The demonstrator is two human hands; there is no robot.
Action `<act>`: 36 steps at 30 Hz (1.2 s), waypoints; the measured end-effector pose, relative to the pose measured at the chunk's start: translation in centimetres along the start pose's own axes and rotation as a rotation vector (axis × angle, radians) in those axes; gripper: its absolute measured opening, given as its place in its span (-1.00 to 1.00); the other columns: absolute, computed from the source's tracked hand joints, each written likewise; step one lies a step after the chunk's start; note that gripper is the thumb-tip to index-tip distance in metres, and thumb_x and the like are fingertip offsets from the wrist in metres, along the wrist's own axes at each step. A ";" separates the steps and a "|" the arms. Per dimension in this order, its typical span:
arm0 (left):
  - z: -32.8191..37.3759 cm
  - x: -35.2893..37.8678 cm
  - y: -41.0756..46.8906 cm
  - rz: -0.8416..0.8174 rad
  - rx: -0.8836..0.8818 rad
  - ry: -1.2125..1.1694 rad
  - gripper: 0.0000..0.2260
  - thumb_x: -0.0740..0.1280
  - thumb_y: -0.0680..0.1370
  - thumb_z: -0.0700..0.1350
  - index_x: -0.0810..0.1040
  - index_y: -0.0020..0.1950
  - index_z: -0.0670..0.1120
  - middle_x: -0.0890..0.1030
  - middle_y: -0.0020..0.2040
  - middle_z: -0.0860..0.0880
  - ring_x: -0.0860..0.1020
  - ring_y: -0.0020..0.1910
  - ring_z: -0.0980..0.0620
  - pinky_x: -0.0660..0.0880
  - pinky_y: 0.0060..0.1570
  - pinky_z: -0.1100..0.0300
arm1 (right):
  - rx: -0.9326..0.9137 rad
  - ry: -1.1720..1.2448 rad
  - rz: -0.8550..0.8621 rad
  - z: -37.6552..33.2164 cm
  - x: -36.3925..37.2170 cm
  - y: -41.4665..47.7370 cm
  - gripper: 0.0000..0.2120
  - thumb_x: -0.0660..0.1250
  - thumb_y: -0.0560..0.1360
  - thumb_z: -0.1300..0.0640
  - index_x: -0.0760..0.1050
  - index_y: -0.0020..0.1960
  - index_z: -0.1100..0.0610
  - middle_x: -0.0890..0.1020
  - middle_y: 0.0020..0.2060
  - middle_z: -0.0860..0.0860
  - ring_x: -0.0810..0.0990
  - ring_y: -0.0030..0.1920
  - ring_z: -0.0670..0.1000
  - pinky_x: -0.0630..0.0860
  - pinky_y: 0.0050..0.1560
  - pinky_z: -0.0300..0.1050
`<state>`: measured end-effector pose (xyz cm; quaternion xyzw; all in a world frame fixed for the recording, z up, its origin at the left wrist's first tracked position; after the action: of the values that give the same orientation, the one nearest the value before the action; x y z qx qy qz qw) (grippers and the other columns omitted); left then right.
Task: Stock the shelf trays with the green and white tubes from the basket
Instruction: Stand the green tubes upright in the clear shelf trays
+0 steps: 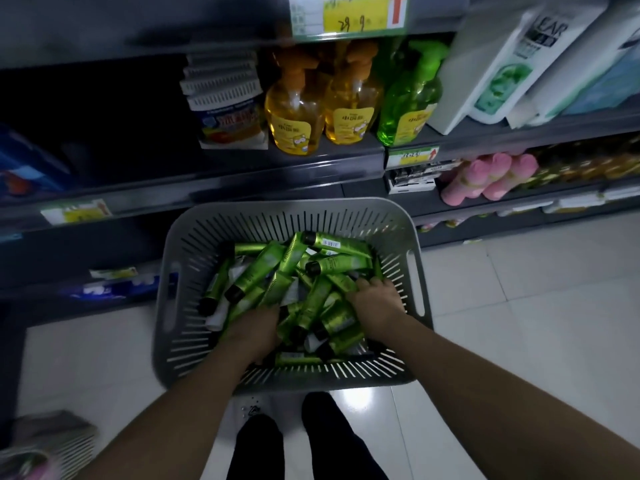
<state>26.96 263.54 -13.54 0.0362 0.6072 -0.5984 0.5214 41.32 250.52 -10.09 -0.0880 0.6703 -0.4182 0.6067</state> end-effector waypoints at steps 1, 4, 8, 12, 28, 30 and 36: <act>-0.3 -0.5 -0.2 0.012 -0.020 -0.030 -0.70 0.29 0.54 0.00 0.46 0.22 -0.08 0.58 0.13 -0.09 0.56 0.03 -0.05 0.45 -0.16 0.20 | -0.028 0.025 0.001 0.1 -0.2 -0.1 -0.56 0.32 0.50 0.01 0.39 0.36 0.00 0.44 0.30 0.12 0.43 0.29 0.17 0.27 0.34 0.10; -1.7 -2.4 -1.0 0.032 -0.095 -0.179 -0.69 0.29 0.54 0.05 0.46 0.20 -0.08 0.55 0.08 -0.06 0.52 0.01 -0.02 0.41 -0.13 0.21 | -0.097 0.203 0.021 0.1 -1.7 -0.8 -0.56 0.29 0.49 -0.11 0.41 0.33 -0.01 0.54 0.19 0.08 0.55 0.16 0.13 0.44 0.14 -0.04; -3.9 -4.6 -2.1 0.059 -0.152 -0.505 -0.75 0.41 0.48 -0.08 0.48 0.12 -0.05 0.57 0.05 -0.03 0.53 0.01 -0.01 0.48 -0.04 0.17 | -0.138 0.338 0.020 -0.9 -4.2 -1.3 -0.57 0.31 0.50 0.07 0.37 0.35 0.04 0.58 0.15 0.10 0.56 0.14 0.14 0.48 0.03 -0.09; -6.0 -6.9 -3.5 0.164 -0.152 -0.778 -0.55 0.49 0.39 -0.08 0.52 0.26 -0.08 0.62 0.14 -0.09 0.58 0.11 -0.07 0.51 0.17 -0.07 | -0.033 0.697 0.074 -1.1 -6.8 -1.1 -0.52 0.44 0.45 0.12 0.45 0.35 0.10 0.58 0.21 0.08 0.57 0.17 0.10 0.47 0.13 -0.15; -12.0 -20.0 -21.4 0.580 0.098 -1.117 -0.90 0.32 0.57 -0.19 0.54 0.05 -0.05 0.64 0.03 -0.08 0.60 0.00 -0.03 0.53 0.04 0.06 | -0.277 1.313 0.503 -15.0 -22.9 -8.2 -0.76 0.53 0.38 0.14 0.45 -0.25 0.14 0.41 -0.42 0.02 0.39 -0.39 -0.07 0.37 -0.27 -0.20; -13.0 -21.2 -24.0 0.626 0.140 -1.103 -0.87 0.31 0.57 -0.20 0.52 0.11 -0.07 0.63 0.03 -0.07 0.59 -0.06 0.03 0.51 -0.11 0.16 | -0.320 1.338 0.552 -17.3 -24.5 -9.7 -0.68 0.50 0.41 0.16 0.35 -0.32 0.10 0.36 -0.42 0.03 0.36 -0.37 -0.03 0.35 -0.26 -0.18; -15.5 -25.4 -29.4 0.712 0.228 -1.091 -0.84 0.30 0.58 -0.20 0.51 0.14 -0.08 0.64 0.03 -0.03 0.60 -0.07 0.07 0.49 -0.20 0.21 | -0.439 1.357 0.683 -22.2 -29.6 -12.9 -0.65 0.49 0.41 0.19 0.36 -0.40 0.06 0.37 -0.39 0.07 0.40 -0.28 0.04 0.41 -0.18 0.04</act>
<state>9.75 281.87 19.86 -0.0186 0.1396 -0.3824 0.9132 23.97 270.86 18.52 0.2795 0.9510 -0.0293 0.1288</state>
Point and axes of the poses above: each hand's wrist, its own y-axis towards the middle knuckle, its own x-axis out of the palm, z = x × y, the point moved 7 cm from there along y, towards the middle knuckle
